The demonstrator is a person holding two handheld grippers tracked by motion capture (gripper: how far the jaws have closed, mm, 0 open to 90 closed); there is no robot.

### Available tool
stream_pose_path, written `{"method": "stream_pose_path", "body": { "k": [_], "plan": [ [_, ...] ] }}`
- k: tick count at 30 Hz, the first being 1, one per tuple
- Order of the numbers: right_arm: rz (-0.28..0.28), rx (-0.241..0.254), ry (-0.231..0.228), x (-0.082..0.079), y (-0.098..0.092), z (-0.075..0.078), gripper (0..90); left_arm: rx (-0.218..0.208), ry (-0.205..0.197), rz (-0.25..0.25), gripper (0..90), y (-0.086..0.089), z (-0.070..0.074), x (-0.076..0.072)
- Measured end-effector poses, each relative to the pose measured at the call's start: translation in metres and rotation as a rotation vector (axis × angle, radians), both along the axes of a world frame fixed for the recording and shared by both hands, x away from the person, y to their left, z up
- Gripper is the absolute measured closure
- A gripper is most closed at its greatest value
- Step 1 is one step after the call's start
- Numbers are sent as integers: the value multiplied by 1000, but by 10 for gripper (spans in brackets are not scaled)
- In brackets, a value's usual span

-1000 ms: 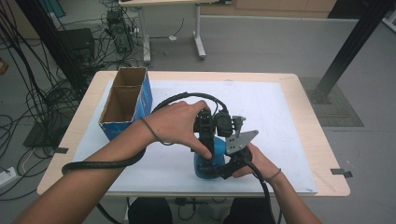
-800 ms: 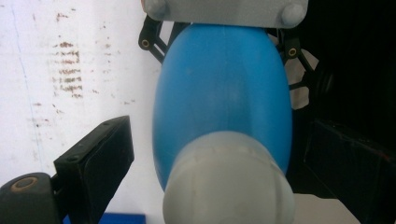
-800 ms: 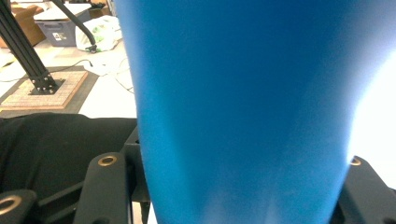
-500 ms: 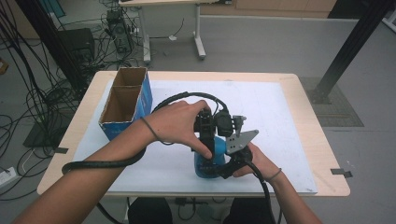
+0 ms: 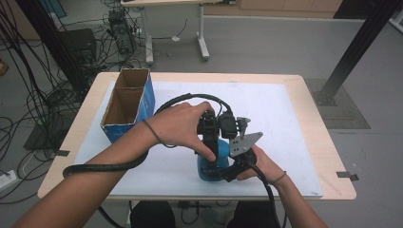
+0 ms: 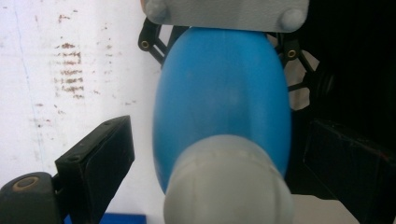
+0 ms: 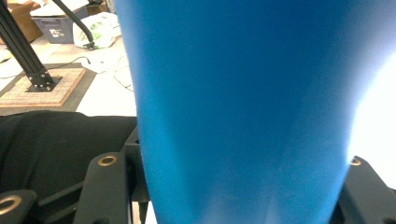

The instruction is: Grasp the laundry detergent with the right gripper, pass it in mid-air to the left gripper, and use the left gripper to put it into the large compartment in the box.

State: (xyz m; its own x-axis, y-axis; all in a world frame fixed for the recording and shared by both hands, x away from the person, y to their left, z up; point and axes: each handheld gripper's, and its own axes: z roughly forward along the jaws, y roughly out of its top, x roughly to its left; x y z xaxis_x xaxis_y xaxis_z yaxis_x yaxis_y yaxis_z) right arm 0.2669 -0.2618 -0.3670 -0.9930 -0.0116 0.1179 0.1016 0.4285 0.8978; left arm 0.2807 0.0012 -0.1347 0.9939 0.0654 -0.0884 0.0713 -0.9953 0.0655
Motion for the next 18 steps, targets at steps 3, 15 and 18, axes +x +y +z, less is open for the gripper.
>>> {"method": "stream_pose_path", "body": {
  "k": [3,15,18],
  "plan": [
    [-4,-1,-1,0,0,0,416,2,0,-1,89,0,0,0],
    [-5,1,1,1,0,-1,416,2,-3,-3,91,0,0,-1],
    [-7,0,1,1,0,-1,416,0,-4,-1,89,0,0,-1]
  ]
}}
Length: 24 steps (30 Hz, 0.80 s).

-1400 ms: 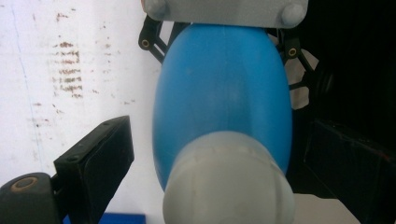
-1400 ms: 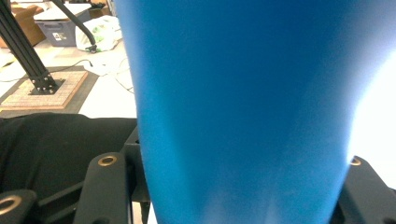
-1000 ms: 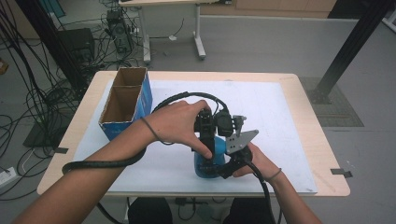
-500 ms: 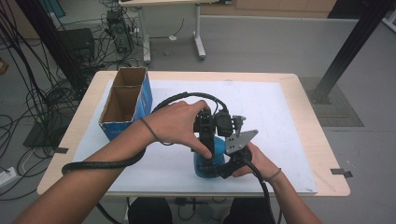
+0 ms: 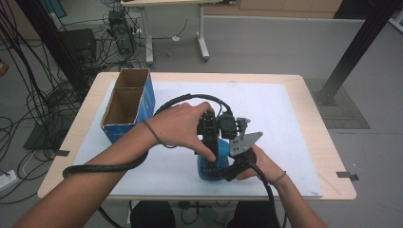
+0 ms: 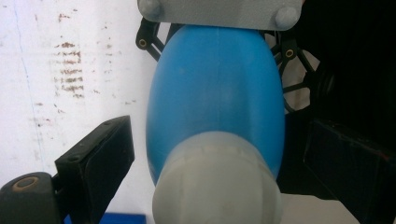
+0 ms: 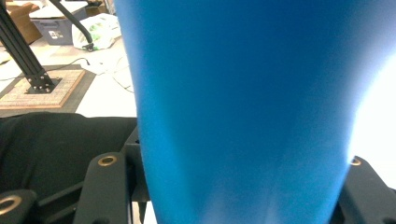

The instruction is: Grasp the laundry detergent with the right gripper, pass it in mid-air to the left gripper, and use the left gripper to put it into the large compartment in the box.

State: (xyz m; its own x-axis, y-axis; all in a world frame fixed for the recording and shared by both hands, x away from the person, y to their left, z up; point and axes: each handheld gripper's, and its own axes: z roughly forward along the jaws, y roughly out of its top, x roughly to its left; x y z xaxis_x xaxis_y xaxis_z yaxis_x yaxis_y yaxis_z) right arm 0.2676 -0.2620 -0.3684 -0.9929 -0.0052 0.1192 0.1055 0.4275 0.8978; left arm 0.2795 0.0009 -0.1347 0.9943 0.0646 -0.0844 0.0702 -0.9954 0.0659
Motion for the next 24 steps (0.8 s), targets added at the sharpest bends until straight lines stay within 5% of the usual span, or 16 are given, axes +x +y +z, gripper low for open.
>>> {"method": "stream_pose_path", "body": {
  "k": [24],
  "plan": [
    [-7,13,0,-1,-2,0,416,4,1,10,91,0,-1,1]
  ]
}}
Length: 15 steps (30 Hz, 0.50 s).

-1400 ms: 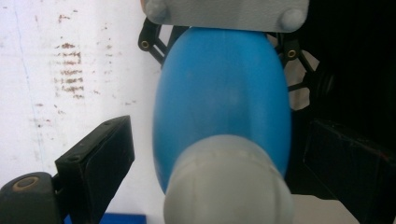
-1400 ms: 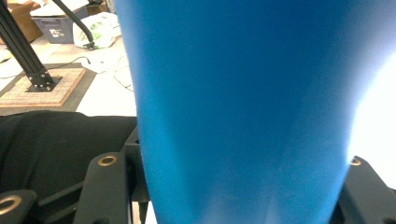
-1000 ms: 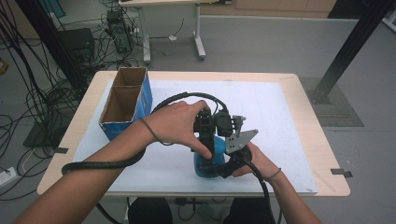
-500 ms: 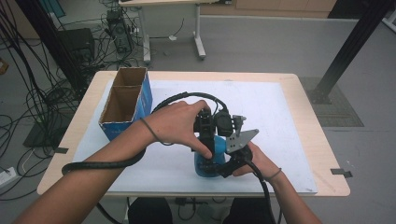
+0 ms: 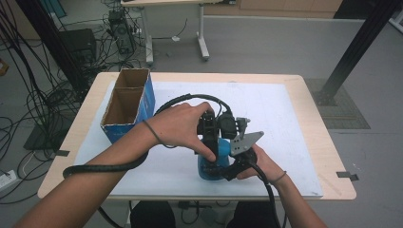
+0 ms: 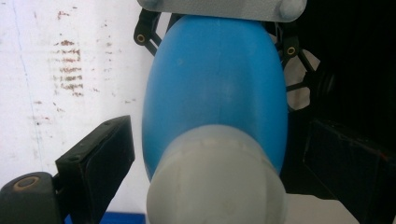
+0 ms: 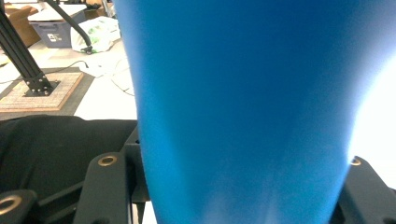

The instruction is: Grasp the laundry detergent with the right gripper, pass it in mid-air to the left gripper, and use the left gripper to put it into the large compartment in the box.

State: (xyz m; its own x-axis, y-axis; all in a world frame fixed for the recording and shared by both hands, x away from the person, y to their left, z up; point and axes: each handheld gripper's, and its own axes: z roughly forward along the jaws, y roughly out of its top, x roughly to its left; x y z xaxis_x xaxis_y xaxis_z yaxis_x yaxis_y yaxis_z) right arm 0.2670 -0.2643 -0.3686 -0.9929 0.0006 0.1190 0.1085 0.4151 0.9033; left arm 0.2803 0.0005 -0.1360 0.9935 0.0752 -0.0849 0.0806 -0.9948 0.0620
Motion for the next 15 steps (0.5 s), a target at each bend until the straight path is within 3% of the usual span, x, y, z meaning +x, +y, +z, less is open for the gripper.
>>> {"method": "stream_pose_path", "body": {
  "k": [15],
  "plan": [
    [2,1,-4,-1,0,2,416,8,-1,-9,99,-4,-1,-1]
  ]
}}
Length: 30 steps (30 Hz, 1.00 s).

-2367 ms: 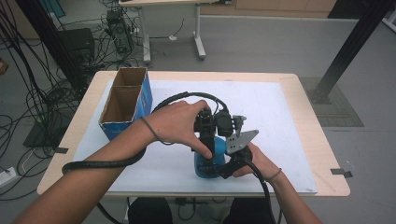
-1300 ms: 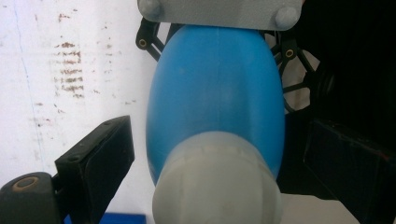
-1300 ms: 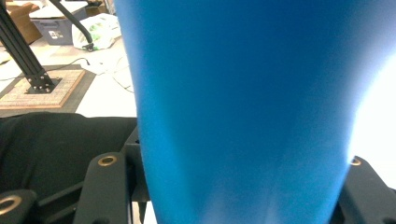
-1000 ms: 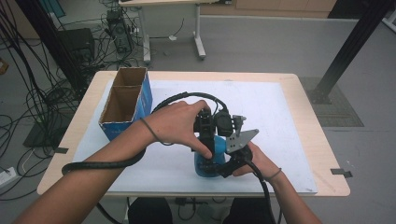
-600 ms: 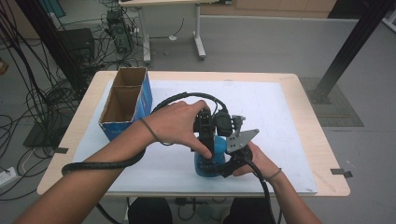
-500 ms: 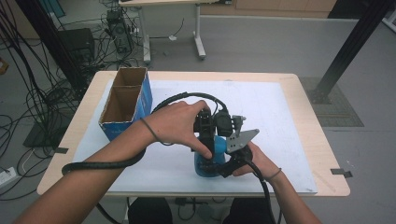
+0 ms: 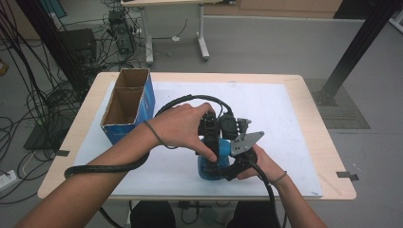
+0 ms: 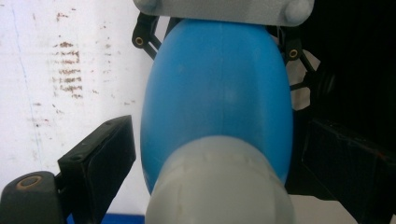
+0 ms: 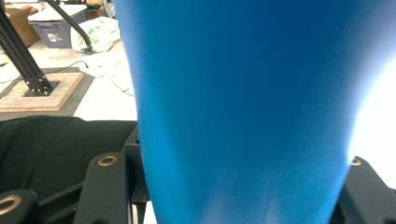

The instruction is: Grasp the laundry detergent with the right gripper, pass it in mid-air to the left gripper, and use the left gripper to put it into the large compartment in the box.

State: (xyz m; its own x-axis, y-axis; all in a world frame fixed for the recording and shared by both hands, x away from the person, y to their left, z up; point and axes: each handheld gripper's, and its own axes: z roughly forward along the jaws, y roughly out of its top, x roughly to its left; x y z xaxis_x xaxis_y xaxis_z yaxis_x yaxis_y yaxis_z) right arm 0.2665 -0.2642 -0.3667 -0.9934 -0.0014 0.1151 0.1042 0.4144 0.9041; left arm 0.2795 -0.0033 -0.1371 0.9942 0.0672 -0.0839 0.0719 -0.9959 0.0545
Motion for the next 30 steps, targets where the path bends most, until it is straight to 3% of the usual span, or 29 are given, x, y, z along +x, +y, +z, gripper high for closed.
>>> {"method": "stream_pose_path", "body": {
  "k": [30],
  "plan": [
    [9,7,-14,0,1,3,417,13,-10,13,311,-5,-3,0]
  ]
}}
